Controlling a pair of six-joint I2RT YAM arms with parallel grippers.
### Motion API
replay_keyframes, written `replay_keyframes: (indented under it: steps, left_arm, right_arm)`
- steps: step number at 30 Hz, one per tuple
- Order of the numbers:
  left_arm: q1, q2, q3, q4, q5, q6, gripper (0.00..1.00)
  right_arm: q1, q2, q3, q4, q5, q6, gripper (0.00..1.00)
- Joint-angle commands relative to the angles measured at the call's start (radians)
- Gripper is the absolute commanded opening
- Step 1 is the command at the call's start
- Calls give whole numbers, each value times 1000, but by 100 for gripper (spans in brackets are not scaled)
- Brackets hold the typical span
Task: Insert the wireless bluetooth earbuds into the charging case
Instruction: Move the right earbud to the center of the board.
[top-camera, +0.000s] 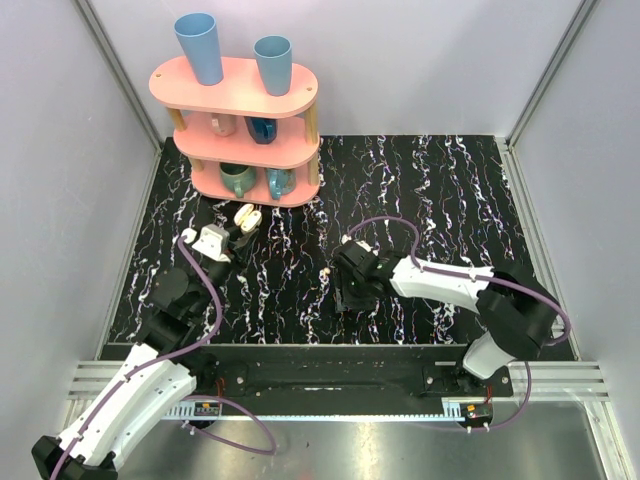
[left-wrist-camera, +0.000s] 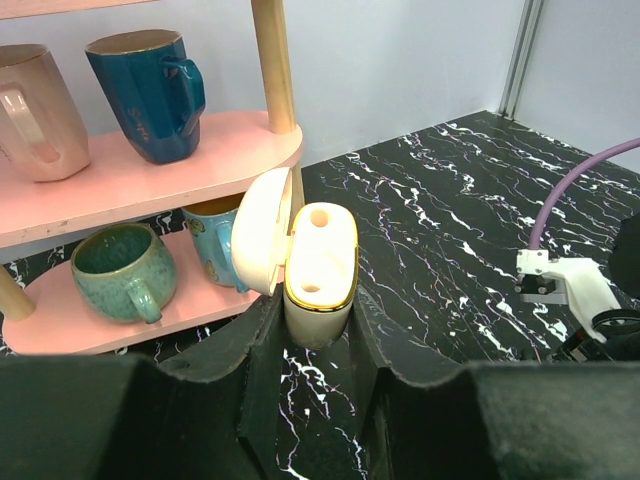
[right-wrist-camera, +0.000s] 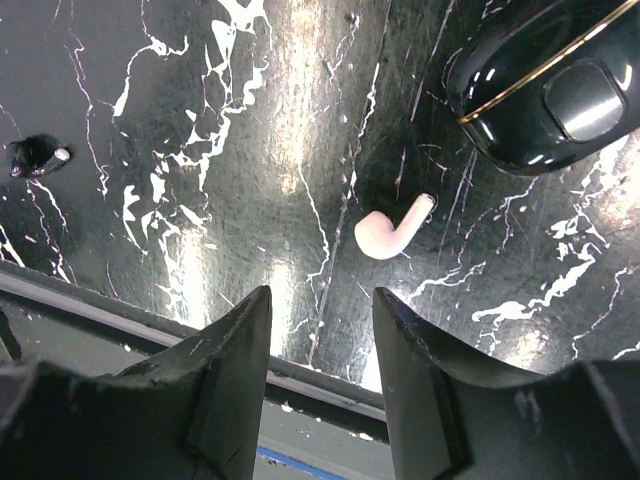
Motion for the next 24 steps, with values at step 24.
replay_keyframes:
  steps: [24]
  left_arm:
    - [-2,-10,56,0,-14,-13,0]
  right_arm:
    - [5,211,255,146,120,-222,53]
